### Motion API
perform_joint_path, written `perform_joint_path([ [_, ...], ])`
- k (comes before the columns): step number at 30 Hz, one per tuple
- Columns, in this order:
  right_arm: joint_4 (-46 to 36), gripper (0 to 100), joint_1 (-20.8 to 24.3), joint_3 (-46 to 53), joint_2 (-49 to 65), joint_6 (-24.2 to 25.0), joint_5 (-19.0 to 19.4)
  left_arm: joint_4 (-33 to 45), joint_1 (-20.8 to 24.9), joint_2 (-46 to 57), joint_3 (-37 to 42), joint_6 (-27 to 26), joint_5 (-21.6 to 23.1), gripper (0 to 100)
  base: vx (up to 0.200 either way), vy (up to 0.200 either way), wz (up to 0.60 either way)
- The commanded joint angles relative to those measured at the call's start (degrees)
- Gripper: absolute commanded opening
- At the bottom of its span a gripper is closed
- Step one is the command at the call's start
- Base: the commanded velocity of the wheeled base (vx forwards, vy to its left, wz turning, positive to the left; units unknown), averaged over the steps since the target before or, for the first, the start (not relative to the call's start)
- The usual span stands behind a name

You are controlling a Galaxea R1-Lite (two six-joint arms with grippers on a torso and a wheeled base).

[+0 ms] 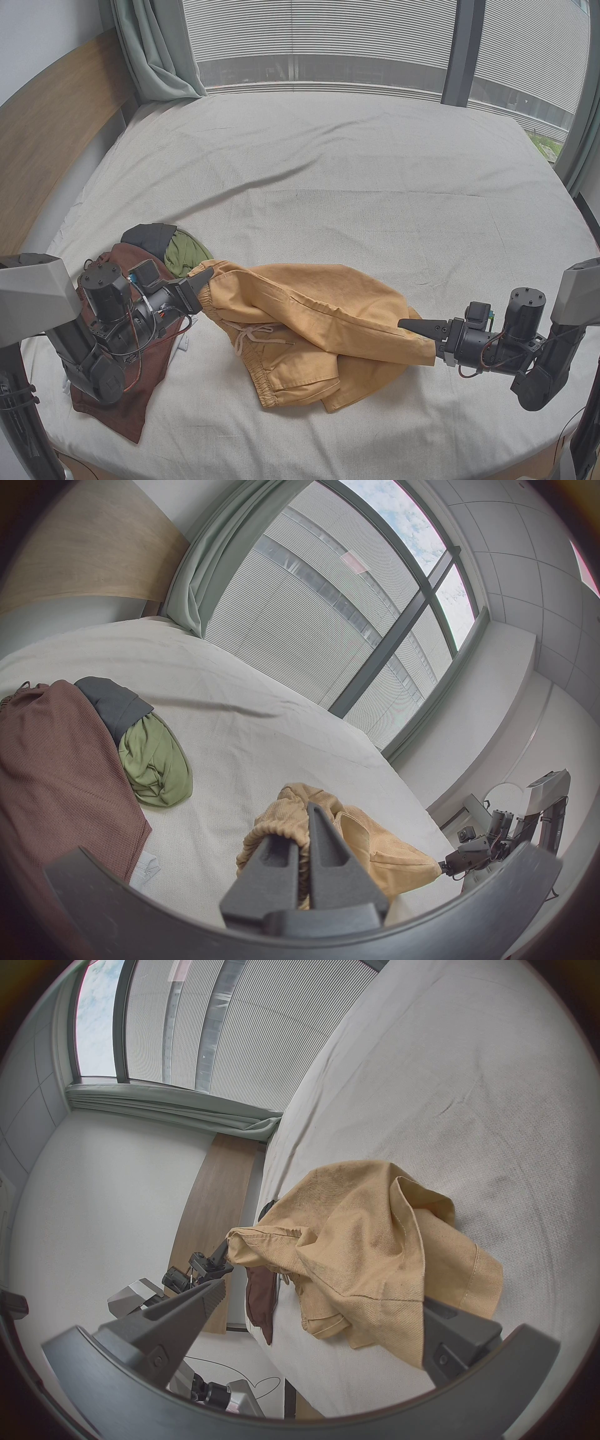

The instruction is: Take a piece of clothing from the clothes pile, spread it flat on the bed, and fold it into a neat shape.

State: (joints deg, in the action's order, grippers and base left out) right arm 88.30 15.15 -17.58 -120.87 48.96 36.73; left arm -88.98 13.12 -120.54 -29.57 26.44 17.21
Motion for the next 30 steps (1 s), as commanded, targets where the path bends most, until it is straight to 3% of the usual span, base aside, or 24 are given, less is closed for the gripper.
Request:
perform_joint_path([
  [1, 0.03, 100, 0.14, -0.26, 0.11, 0.0, 0.1, -0.14, -0.02, 0.04, -0.04, 0.01, -0.07, 0, 0.0, 0.0, 0.0],
  [6, 0.12, 100, 0.05, -1.14, -0.24, -0.09, 0.1, -0.05, -0.02, -0.13, 0.04, 0.01, 0.01, 0, 0.0, 0.0, 0.0],
  [7, 0.12, 0, -0.04, -1.23, -0.24, -0.09, 0.1, -0.05, 0.07, -0.13, 0.04, 0.01, -0.07, 0, 0.0, 0.0, 0.0],
  [20, 0.3, 0, -0.56, -1.58, 0.64, -0.27, -0.08, -0.14, 0.24, 0.31, -0.31, 0.1, 0.01, 0, 0.0, 0.0, 0.0],
  [30, 0.03, 0, -0.56, -0.88, 9.07, -0.27, 0.01, -0.14, 0.15, 4.52, -3.65, 2.3, 0.01, 0, 0.0, 0.0, 0.0],
])
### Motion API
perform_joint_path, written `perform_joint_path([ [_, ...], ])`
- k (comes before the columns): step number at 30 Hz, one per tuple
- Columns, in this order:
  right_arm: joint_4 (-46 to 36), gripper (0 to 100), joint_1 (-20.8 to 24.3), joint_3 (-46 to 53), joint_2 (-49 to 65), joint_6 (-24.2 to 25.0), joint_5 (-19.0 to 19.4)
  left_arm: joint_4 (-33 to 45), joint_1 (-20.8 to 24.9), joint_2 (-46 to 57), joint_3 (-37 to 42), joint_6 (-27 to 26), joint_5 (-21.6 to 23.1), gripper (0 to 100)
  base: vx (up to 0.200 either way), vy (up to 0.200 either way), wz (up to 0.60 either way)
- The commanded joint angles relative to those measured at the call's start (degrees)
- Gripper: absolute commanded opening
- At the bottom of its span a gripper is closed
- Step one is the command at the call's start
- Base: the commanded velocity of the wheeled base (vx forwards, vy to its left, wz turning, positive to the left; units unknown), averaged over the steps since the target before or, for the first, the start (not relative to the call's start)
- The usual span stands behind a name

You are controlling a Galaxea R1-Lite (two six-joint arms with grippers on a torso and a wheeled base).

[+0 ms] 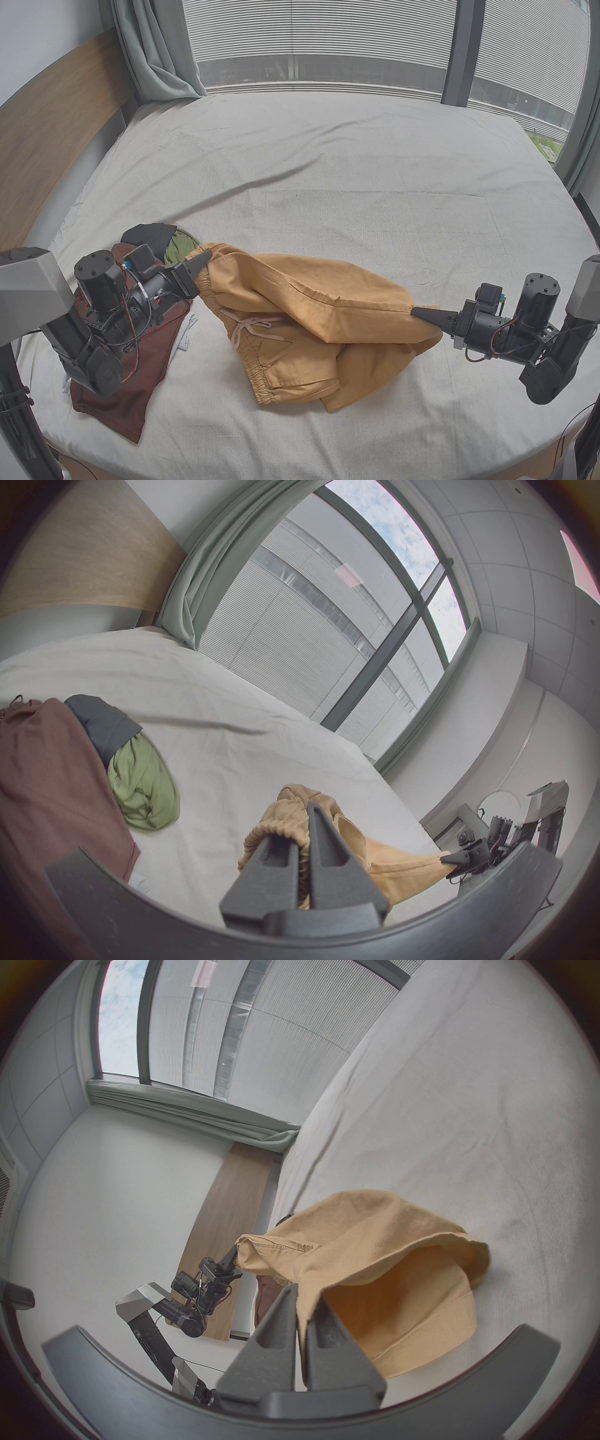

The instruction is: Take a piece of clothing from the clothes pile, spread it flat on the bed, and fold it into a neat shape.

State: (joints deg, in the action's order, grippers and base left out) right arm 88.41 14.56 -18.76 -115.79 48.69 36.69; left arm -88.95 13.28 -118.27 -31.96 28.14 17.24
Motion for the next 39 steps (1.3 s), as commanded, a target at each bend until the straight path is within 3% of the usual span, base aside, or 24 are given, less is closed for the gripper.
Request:
perform_joint_path([
  [1, -0.08, 0, 0.03, 0.39, 4.87, 0.0, 0.04, -0.08, 0.0, 3.05, -1.61, 1.48, -0.01, 0, 0.0, 0.0, 0.0],
  [17, 0.01, 0, -0.23, 0.22, 10.05, -0.09, 0.13, -0.08, -0.27, 7.97, -2.49, 3.42, 1.83, 0, 0.0, 0.0, 0.0],
  [25, -0.08, 0, -3.48, -0.57, 11.55, -0.09, 0.13, -0.08, -3.17, 9.11, -2.05, 2.98, 6.67, 0, 0.0, 0.0, 0.0],
  [39, -0.08, 0, -6.03, -2.42, 11.55, 0.09, 0.13, -0.08, -5.1, 9.03, -1.17, 2.71, 8.51, 0, 0.0, 0.0, 0.0],
])
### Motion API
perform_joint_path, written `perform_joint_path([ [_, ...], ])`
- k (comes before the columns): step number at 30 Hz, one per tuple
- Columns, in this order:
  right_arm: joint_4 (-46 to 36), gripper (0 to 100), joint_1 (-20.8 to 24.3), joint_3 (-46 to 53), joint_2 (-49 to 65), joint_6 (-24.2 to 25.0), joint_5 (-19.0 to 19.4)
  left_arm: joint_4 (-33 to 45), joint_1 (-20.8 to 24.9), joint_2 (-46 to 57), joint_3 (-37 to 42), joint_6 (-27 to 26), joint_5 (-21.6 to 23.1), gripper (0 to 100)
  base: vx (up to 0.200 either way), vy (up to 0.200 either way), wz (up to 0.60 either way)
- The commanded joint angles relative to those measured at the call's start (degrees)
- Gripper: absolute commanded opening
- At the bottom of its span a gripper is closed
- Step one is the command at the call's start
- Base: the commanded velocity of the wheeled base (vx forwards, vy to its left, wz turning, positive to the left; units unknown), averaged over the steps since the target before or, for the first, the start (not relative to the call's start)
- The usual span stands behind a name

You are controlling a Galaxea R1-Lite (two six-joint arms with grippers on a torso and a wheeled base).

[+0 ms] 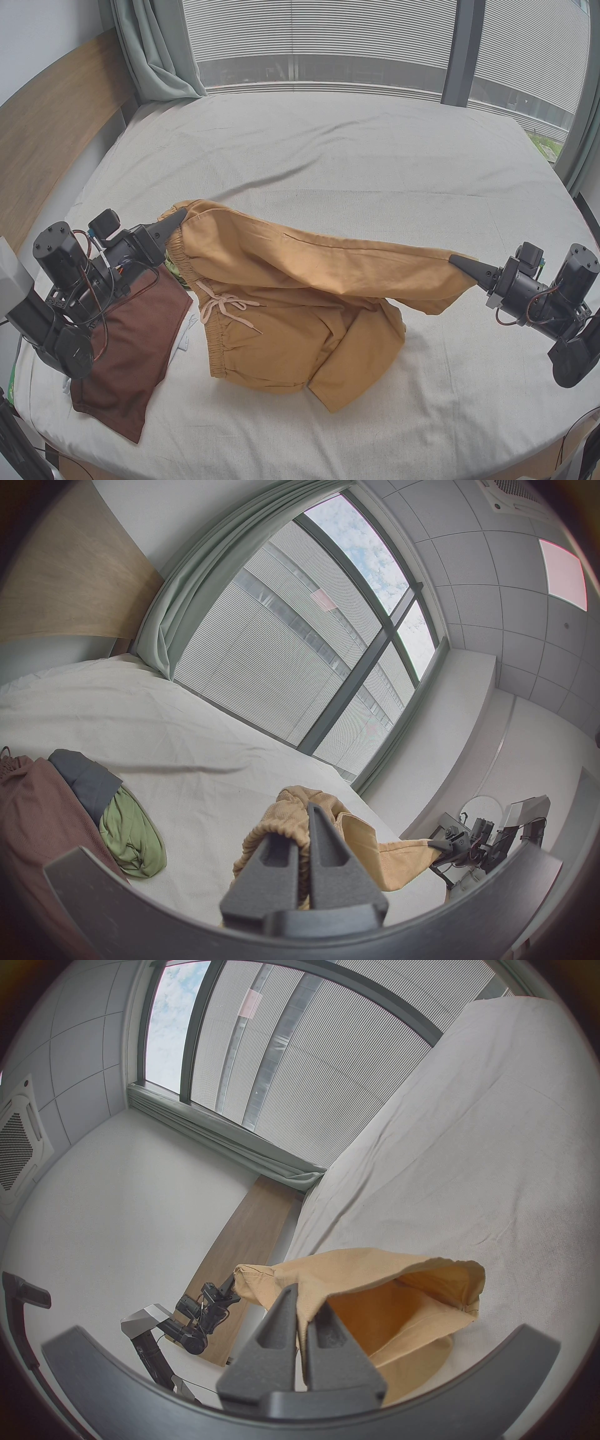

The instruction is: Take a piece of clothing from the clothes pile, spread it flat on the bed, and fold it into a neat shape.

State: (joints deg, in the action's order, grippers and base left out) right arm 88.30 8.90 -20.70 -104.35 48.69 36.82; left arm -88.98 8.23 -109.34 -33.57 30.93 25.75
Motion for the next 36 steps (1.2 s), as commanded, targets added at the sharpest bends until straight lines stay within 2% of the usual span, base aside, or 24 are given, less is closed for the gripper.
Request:
perform_joint_path([
  [1, 0.03, 0, -0.37, -0.48, 0.11, 0.09, 0.01, -0.05, -0.05, 0.09, 0.44, -0.08, 0.01, 0, 0.0, 0.0, 0.0],
  [9, 0.03, 0, -1.34, -1.45, 0.2, 0.18, -0.17, -0.05, -0.05, -0.44, 3.34, -5.18, 3.78, 0, 0.0, 0.0, 0.0],
  [36, 0.03, 0, -3.27, -3.03, 2.93, 0.27, -0.34, -0.05, -3.22, -0.17, 0.7, -5.26, 4.22, 0, 0.0, 0.0, 0.0],
])
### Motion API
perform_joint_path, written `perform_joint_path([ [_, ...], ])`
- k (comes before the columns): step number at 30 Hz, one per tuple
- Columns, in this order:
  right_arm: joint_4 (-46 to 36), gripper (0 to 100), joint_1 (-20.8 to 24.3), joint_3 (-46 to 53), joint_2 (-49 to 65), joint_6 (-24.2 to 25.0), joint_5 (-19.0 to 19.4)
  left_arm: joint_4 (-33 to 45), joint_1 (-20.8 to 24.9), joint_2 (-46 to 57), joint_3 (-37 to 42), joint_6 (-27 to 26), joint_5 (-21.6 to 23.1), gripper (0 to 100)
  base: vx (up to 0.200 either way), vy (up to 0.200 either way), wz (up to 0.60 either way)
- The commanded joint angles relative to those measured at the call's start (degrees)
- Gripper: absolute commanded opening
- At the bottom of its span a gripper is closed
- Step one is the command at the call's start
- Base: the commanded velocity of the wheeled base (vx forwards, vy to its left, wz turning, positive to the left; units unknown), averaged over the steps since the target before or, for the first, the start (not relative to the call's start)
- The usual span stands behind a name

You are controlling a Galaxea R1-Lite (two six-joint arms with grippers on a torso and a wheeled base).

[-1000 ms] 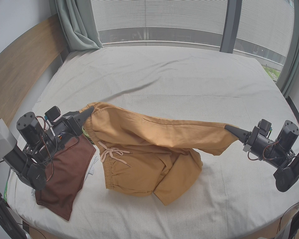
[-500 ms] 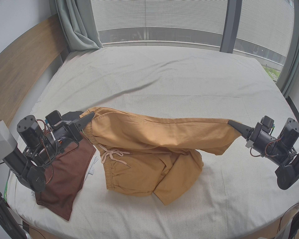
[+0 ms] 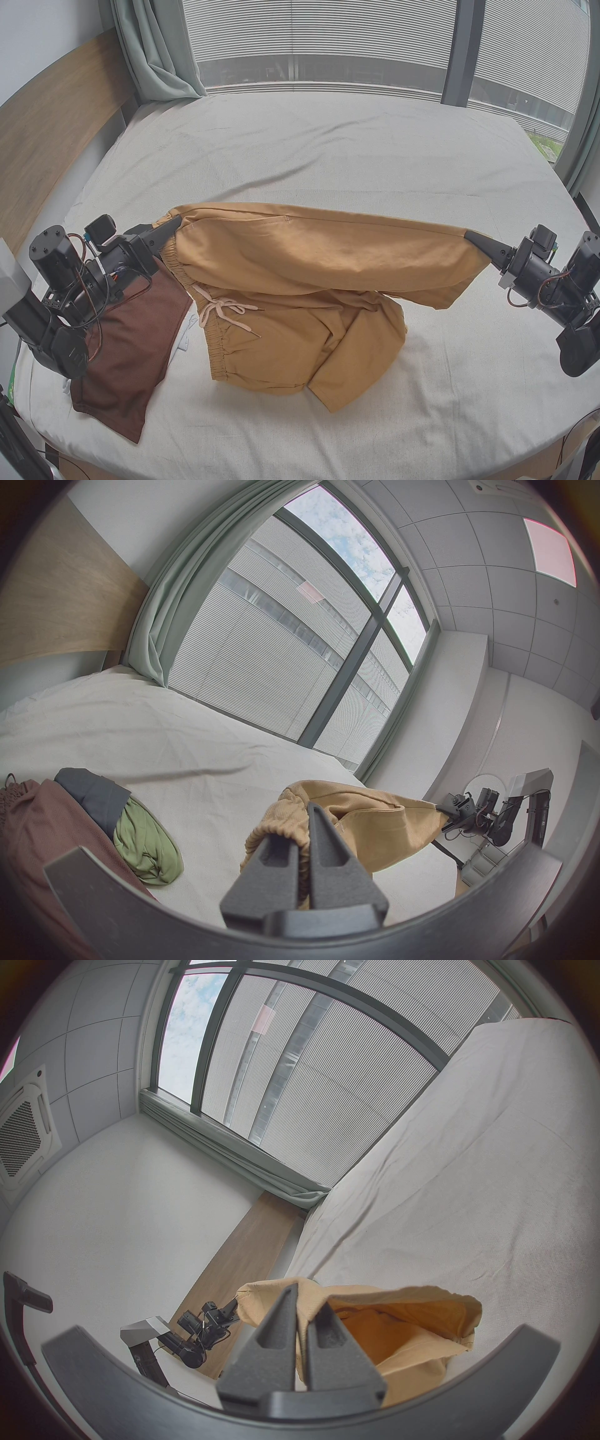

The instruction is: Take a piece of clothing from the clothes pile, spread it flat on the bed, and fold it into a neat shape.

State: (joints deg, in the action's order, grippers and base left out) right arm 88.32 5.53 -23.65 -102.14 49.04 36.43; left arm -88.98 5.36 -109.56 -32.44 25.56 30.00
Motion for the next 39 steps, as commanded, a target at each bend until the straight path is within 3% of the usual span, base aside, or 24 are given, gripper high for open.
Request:
perform_joint_path([
  [1, 0.01, 0, 0.09, -0.08, 0.63, -0.09, 0.05, -0.05, -0.35, -0.04, -0.52, 0.01, -0.03, 0, 0.0, 0.0, 0.0],
  [24, -0.08, 0, 1.15, -0.17, 6.7, -0.35, 0.05, -0.05, -0.62, -0.48, -0.43, -0.34, -0.03, 0, 0.0, 0.0, 0.0],
  [30, -0.08, 0, 1.58, -0.17, 7.22, -0.35, 0.05, -0.05, -0.79, -2.86, -0.61, -3.5, -0.03, 0, 0.0, 0.0, 0.0],
  [39, 0.01, 0, 1.06, 0.01, 5.11, -0.53, 0.05, -0.05, -1.5, -2.94, -0.96, -3.77, -0.21, 0, 0.0, 0.0, 0.0],
])
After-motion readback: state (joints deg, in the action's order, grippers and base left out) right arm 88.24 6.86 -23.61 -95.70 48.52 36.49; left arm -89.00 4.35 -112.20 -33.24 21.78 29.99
